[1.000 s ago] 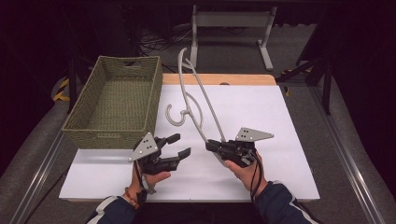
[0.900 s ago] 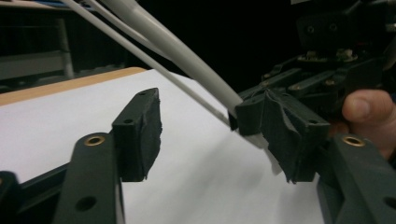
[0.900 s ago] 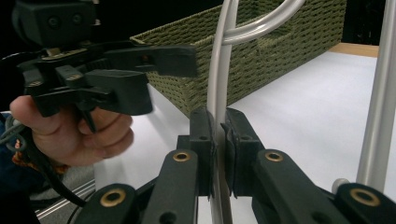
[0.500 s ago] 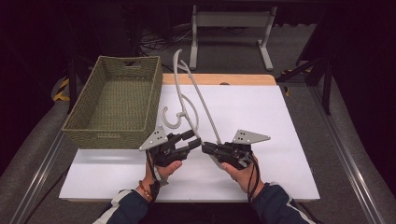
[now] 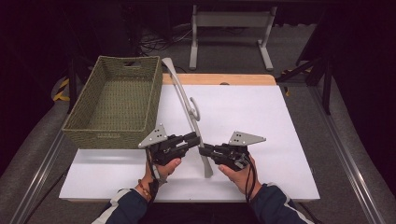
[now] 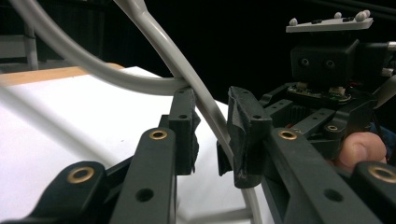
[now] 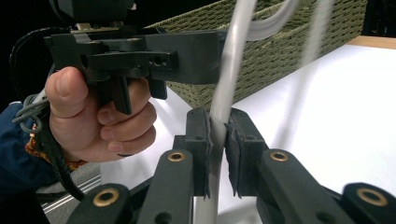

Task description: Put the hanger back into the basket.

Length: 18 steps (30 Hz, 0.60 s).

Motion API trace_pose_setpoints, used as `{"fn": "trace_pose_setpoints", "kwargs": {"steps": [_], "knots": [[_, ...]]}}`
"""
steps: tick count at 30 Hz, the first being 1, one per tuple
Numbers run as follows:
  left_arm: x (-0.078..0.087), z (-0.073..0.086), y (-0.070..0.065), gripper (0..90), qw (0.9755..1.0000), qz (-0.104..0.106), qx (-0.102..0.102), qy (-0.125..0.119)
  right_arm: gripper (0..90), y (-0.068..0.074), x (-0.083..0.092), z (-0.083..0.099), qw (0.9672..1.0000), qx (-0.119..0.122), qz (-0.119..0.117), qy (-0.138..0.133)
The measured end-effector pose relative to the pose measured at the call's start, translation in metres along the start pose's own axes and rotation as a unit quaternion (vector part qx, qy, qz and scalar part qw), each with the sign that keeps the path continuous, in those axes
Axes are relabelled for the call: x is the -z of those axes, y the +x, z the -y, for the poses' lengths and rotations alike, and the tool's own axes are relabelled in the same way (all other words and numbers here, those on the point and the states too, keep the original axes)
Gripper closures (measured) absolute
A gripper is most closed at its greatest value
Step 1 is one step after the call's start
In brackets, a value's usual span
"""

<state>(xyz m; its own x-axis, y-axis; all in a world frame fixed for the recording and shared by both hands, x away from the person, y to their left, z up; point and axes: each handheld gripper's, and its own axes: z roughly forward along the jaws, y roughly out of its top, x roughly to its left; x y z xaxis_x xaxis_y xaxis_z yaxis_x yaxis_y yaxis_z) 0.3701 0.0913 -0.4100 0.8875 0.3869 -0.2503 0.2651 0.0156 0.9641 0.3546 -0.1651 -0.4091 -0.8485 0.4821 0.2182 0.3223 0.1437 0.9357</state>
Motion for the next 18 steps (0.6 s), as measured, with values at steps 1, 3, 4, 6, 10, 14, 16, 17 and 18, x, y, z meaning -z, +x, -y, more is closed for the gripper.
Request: {"fn": "trace_pose_setpoints", "kwargs": {"steps": [1,3,4,6,10,14,16,17,18], "knots": [[-0.0002,-0.0002,0.0005,74.5,1.0,0.003,0.003,0.006,81.0,0.0001,0.0004,-0.0003,1.0,0.002,0.003,-0.001],[-0.0029,0.0003,0.0009,73.1,0.9998,0.006,0.003,0.02,81.1,0.0003,0.0014,-0.0009,0.9999,0.008,0.013,-0.003],[-0.0029,0.0003,0.0009,70.3,0.9998,0.006,0.003,0.02,81.1,0.0003,0.0014,-0.0009,0.9999,0.008,0.013,-0.003],[-0.0062,0.0023,0.0005,67.9,0.9995,0.0,0.003,0.03,80.9,-0.0001,0.0017,-0.0006,0.9998,0.005,0.018,-0.006],[-0.0093,0.0011,0.0027,62.8,0.9994,0.008,0.008,0.033,82.6,0.0035,-0.0013,0.0011,0.9998,0.016,0.012,-0.001],[-0.0092,-0.0002,0.0015,66.0,0.9995,0.011,0.004,0.028,82.7,0.0061,-0.0023,0.0008,0.9997,0.023,0.007,-0.003],[-0.008,-0.001,0.0017,66.8,0.9995,0.018,0.005,0.024,82.8,0.0049,-0.0007,0.0005,0.9998,0.021,0.002,-0.008],[-0.008,-0.001,0.0017,66.8,0.9995,0.018,0.005,0.024,82.7,0.0052,-0.0006,0.0003,0.9997,0.022,0.002,-0.009],[-0.0077,-0.0012,0.0018,66.8,0.9995,0.019,0.005,0.023,82.7,0.0052,-0.0006,0.0003,0.9997,0.022,0.002,-0.009]]}}
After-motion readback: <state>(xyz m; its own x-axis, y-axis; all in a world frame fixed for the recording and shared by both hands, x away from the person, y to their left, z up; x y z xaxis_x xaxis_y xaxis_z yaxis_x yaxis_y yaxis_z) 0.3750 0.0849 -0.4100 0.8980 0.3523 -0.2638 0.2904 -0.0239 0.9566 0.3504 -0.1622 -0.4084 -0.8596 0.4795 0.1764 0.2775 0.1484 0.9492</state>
